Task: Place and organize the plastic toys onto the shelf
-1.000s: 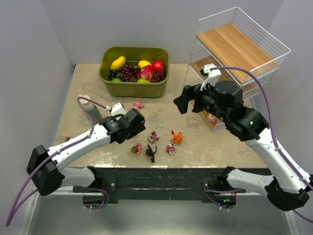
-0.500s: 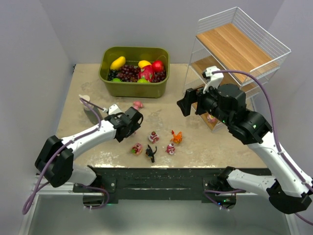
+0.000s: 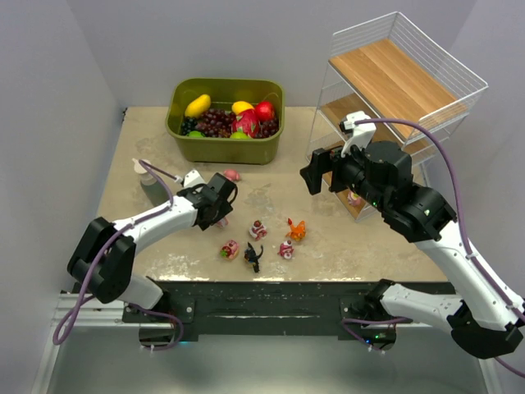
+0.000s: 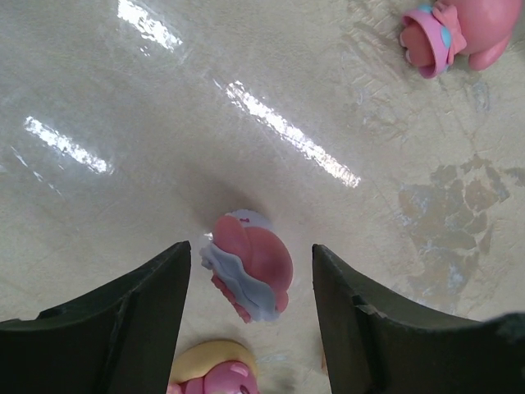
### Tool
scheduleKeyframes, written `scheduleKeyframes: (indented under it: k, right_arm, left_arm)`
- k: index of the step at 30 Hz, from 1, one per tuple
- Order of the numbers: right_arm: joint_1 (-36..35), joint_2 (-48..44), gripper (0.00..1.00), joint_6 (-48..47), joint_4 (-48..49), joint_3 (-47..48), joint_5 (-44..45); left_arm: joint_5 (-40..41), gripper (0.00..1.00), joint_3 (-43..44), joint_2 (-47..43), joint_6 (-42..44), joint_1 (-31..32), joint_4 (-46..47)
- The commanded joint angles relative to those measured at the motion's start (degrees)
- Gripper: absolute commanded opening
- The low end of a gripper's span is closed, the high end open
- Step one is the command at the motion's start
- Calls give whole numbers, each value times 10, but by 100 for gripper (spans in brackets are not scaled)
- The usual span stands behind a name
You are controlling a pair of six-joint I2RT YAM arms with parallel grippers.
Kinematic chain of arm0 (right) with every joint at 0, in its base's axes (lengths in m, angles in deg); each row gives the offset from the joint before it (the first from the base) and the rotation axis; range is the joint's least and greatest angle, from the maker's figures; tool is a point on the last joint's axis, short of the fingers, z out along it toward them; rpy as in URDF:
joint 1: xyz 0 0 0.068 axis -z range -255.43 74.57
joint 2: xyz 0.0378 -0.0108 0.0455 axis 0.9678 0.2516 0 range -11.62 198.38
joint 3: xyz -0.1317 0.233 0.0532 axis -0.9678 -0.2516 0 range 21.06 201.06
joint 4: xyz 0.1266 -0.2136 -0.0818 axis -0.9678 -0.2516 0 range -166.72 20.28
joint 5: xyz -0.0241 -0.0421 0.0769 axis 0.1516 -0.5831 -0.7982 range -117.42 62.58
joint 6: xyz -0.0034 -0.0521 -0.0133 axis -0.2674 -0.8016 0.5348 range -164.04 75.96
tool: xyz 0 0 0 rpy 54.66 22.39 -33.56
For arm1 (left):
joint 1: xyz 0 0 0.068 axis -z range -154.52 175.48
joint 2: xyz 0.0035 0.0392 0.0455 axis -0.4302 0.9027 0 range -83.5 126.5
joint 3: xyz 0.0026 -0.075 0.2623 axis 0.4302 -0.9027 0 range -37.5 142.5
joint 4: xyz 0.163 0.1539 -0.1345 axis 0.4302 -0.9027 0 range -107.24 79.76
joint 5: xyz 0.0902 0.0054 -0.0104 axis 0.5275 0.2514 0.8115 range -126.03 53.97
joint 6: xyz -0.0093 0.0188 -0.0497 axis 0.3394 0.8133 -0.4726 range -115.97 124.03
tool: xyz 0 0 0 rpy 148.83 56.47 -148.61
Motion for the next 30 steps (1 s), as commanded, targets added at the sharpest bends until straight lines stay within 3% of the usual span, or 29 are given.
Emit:
scheduleKeyframes:
  k: [1,10,22,26,30]
  right_arm:
    - [-1,1,99,-11,8,9,20]
    - [-1,1,99,-9,7,2,29]
    - [-1,1,99,-12,12,2,40]
    - [-1,0,99,-10,12,8,51]
    - [-1,1,99,-9,6,19,67]
  left_arm:
    - [-20,65,-9,7,12,-2,21]
    - [-45,61,-2,31,6,-3,27]
    - [-40,17,54,59,70,3,25]
    - [-32,7,119,87,100,27,1]
    - [-52,4,197,122,116,42,-3]
